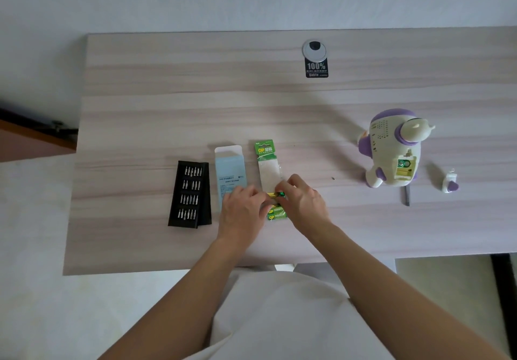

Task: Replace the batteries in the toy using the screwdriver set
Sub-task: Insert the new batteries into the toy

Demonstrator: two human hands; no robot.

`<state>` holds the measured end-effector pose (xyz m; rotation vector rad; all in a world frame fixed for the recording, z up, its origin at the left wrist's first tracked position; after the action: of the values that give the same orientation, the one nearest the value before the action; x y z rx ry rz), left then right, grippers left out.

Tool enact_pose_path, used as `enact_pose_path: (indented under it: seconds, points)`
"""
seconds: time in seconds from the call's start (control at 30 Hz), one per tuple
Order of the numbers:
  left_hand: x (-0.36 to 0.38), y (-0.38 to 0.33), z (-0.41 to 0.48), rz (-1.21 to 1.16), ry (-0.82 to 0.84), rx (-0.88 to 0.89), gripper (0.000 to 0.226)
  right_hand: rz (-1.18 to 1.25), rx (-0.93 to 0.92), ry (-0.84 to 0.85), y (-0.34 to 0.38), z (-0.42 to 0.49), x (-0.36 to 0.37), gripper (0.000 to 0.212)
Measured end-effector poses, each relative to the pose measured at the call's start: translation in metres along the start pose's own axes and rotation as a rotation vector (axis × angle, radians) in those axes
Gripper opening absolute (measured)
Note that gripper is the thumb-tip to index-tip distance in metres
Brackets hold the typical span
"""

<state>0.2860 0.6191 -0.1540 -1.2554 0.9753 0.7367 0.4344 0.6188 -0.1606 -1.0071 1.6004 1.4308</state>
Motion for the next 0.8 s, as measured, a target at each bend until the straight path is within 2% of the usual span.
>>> enact_pose_path:
  seconds: [0.3, 0.57, 0.73, 0.8]
  points:
    - [0.001, -0.008, -0.001, 0.087, 0.141, 0.065, 0.024, 0.147, 0.031, -0.171, -0.012, -0.010, -0.012, 0.008]
    - [0.004, -0.017, 0.001, 0.048, 0.228, 0.002, 0.015, 0.383, 0.166, -0.034, -0.027, -0.028, -0.004, 0.015]
    - [0.008, -0.018, 0.011, 0.018, 0.350, -0.028, 0.031, 0.408, 0.199, -0.032, -0.027, -0.026, 0.000, 0.013]
    - [0.008, -0.017, 0.014, 0.002, 0.396, -0.059, 0.030, 0.420, 0.224, -0.035, -0.028, -0.026, 0.000, 0.013]
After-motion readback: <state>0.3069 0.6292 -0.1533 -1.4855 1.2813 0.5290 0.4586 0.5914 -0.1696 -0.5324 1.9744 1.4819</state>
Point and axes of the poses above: each hand's wrist, its own z-axis towards the middle knuckle, its own x-axis out of the palm, y = z × x, the point moved 3 cm from there along z, towards the middle knuckle, and after that the axes turned 13 degrees about -y, right-handed, at the moved point
